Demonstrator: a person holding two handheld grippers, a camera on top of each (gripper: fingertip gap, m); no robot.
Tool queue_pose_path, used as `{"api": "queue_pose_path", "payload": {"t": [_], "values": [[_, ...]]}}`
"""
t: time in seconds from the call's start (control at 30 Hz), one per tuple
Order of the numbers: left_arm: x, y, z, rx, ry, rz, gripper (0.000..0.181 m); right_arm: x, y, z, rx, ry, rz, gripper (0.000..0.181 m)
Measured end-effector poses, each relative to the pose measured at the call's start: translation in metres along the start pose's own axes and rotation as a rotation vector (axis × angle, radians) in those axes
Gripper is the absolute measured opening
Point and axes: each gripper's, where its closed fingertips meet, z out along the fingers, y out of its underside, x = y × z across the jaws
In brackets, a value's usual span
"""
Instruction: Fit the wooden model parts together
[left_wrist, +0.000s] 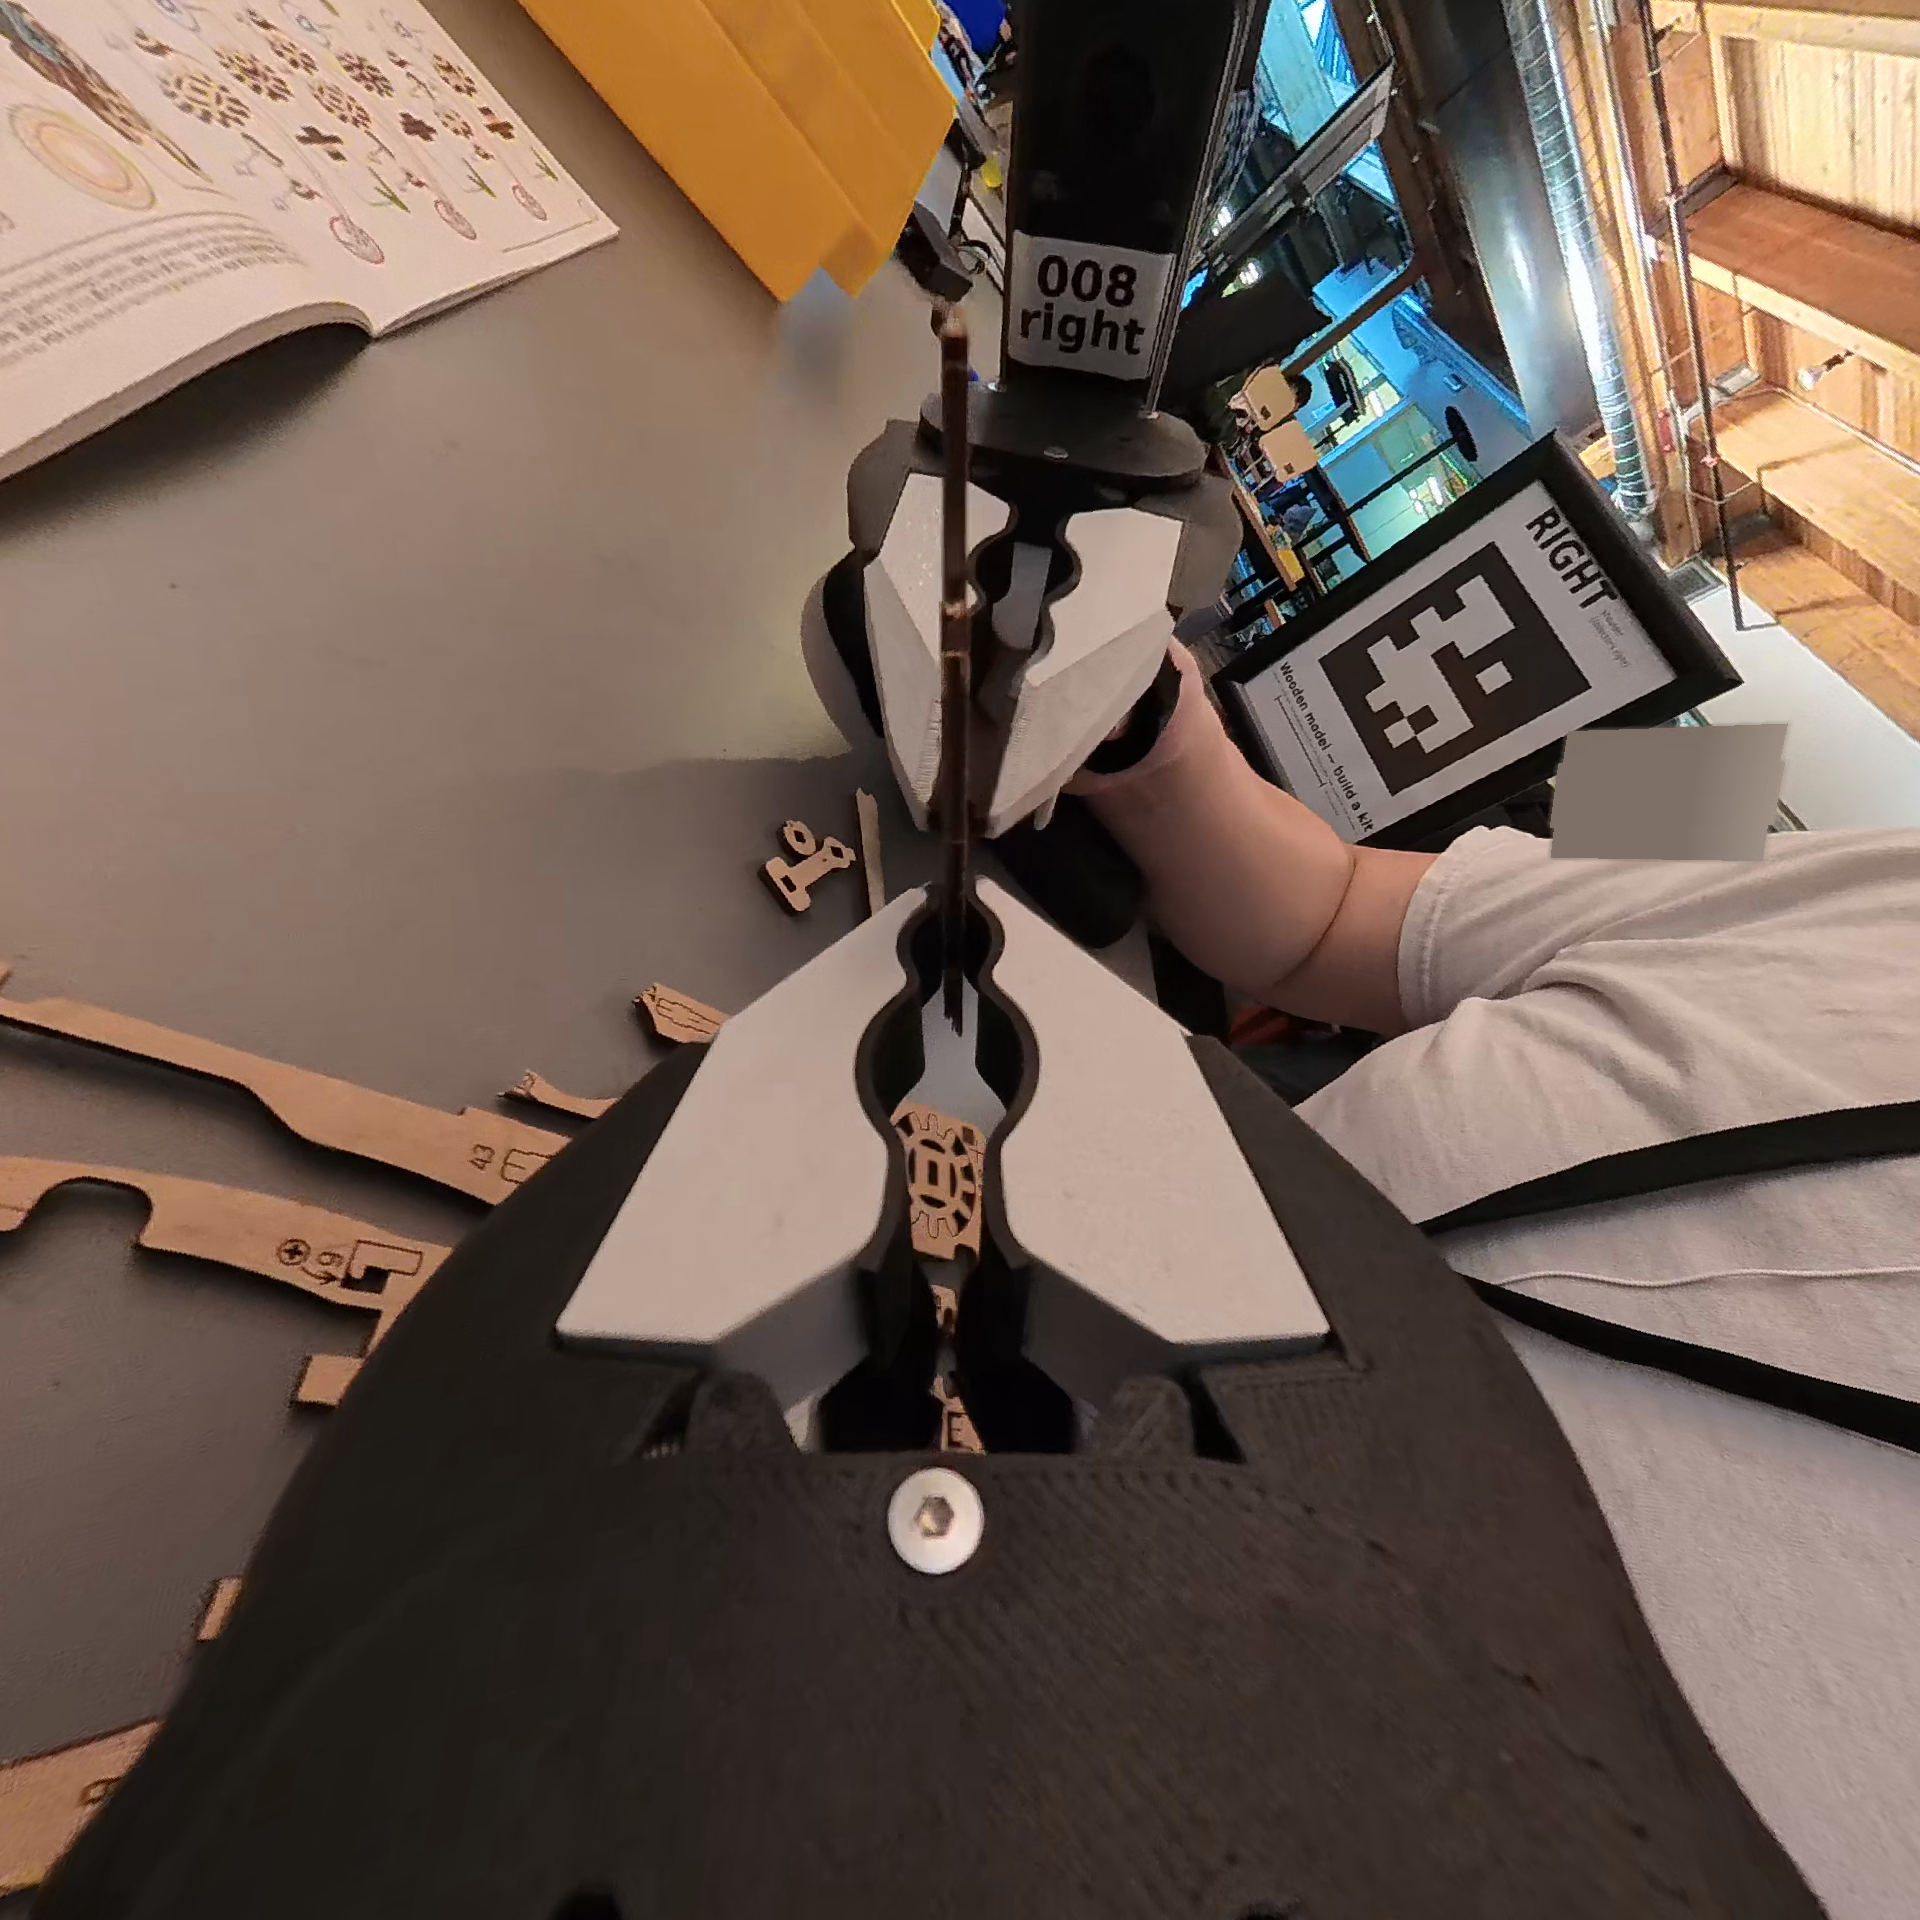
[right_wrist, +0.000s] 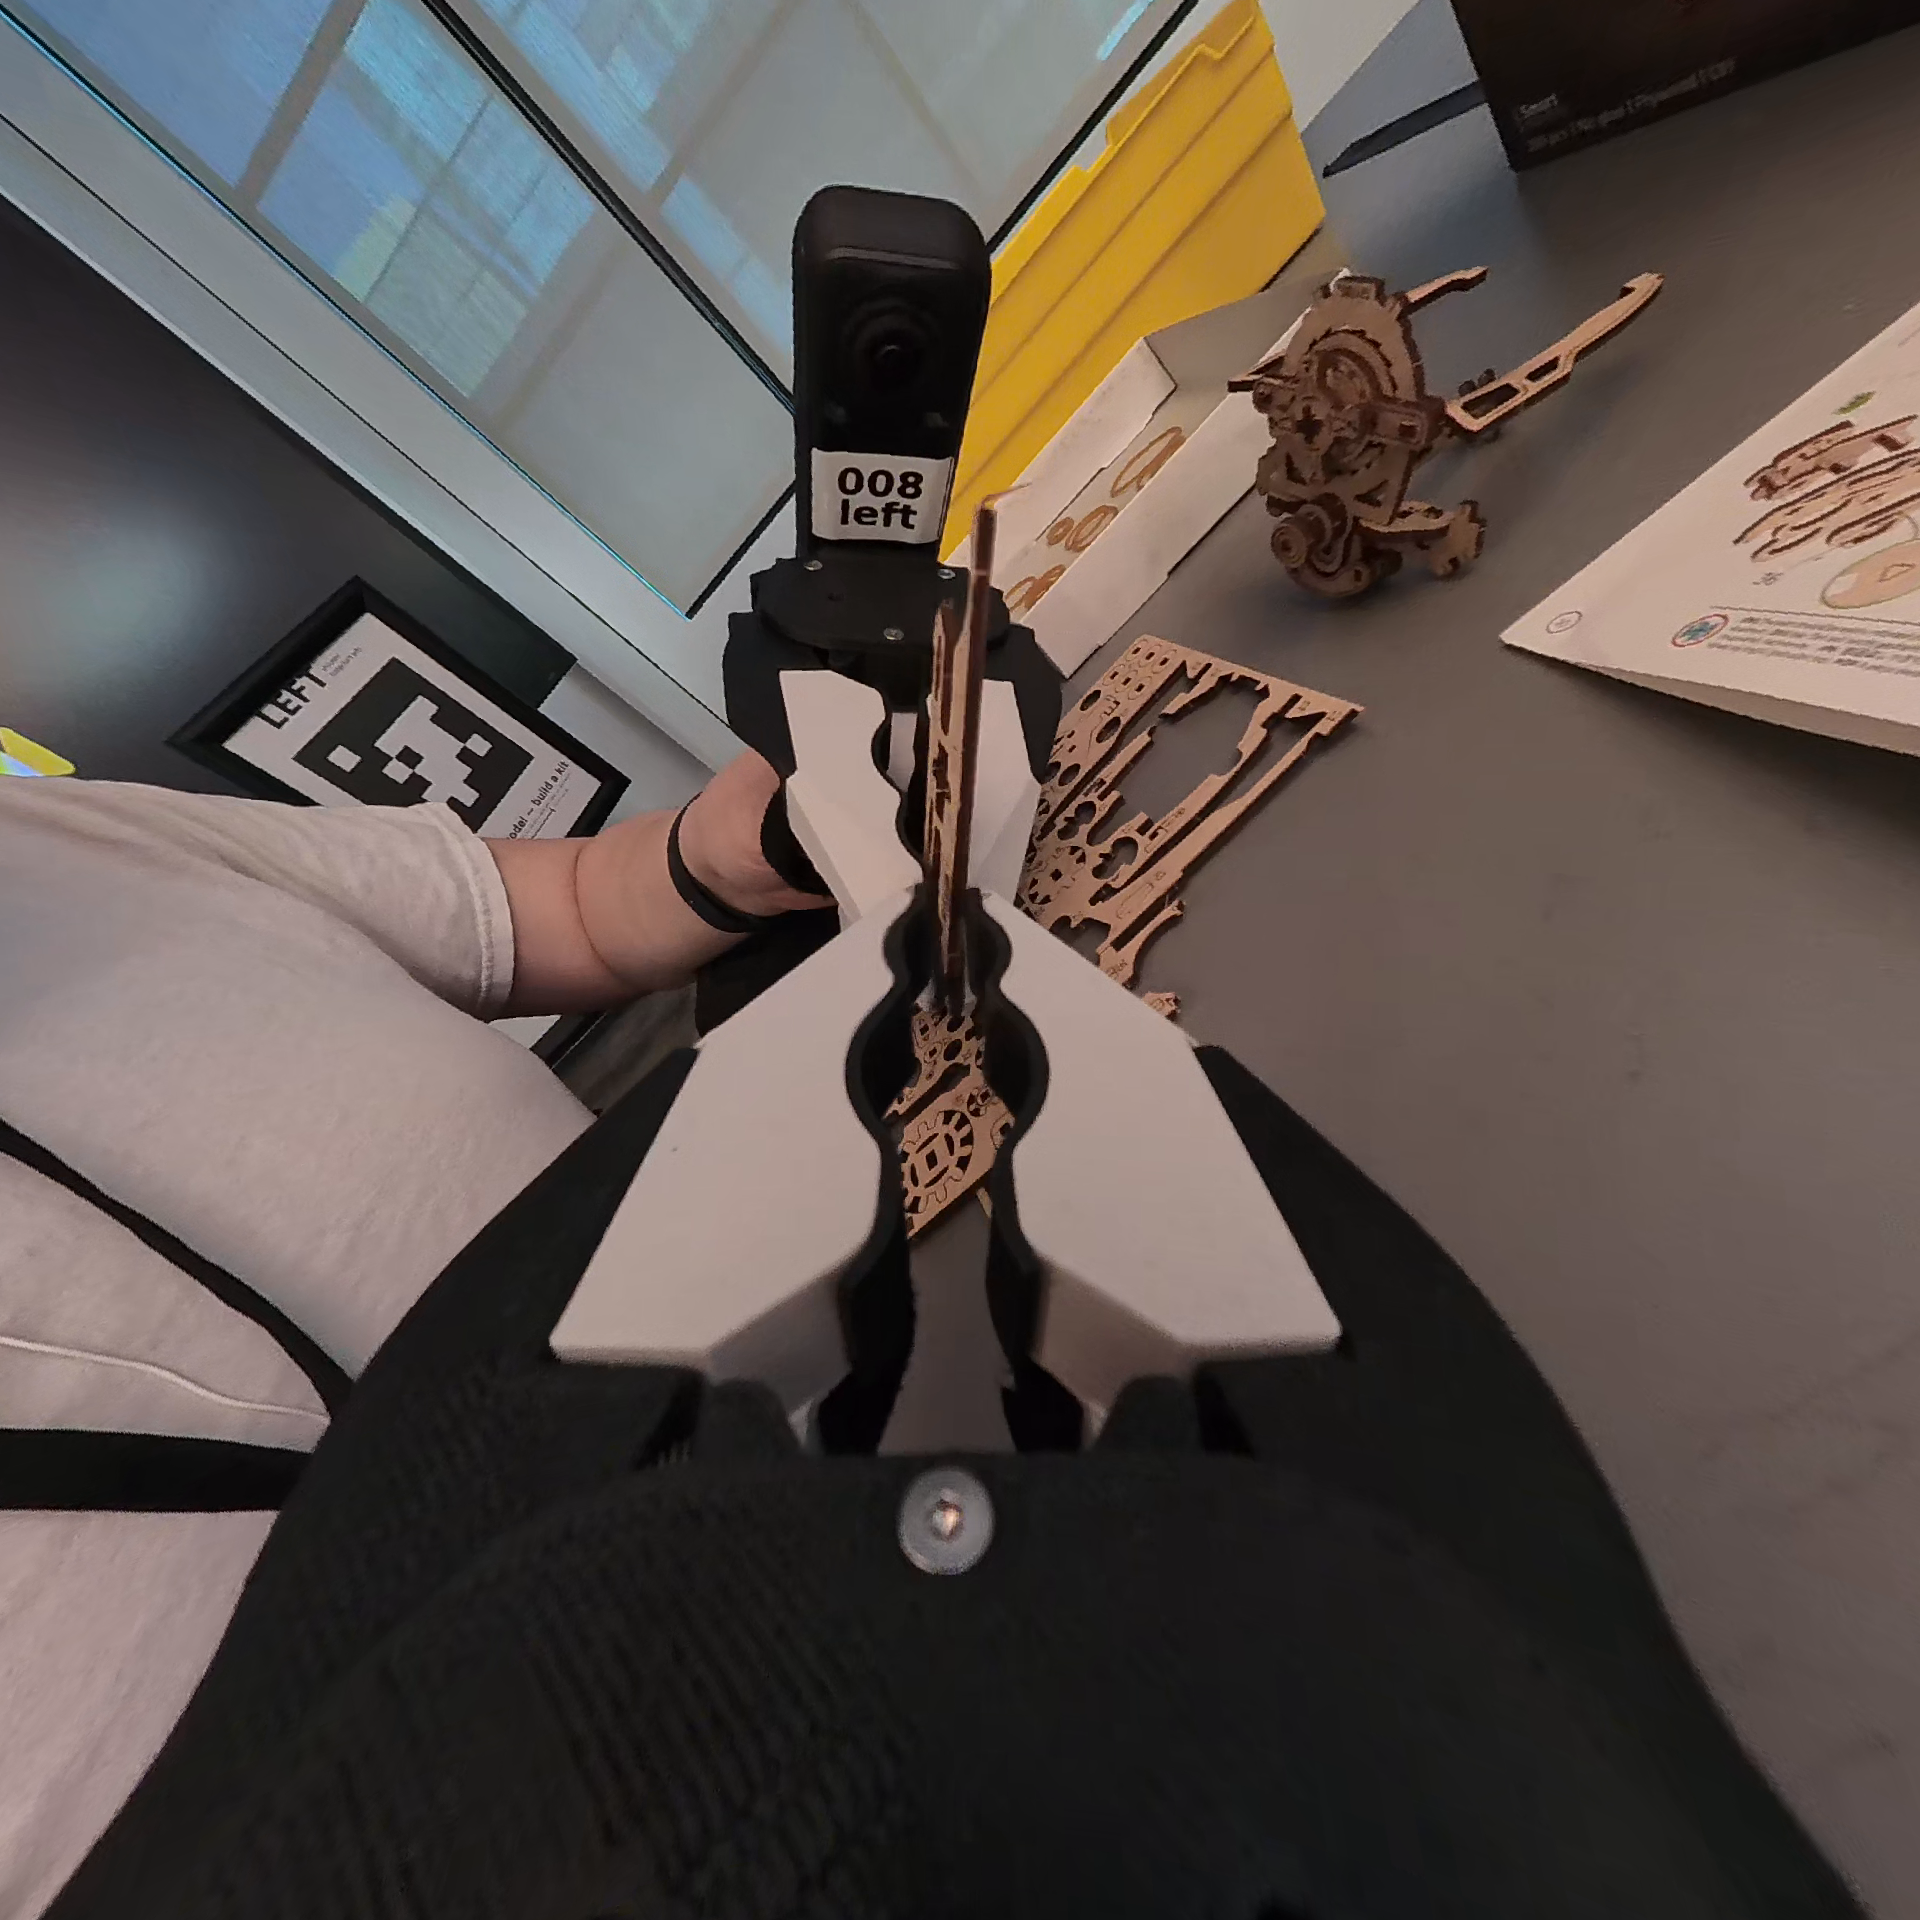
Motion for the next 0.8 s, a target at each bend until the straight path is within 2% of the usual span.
{"api": "queue_pose_path", "payload": {"t": [0.8], "values": [[-0.0038, 0.003, 0.0012, -0.022, -0.032, 0.007, 0.0, 0.003, 0.0015, 0.0008, -0.012, 0.02, 0.008, 0.001]]}}
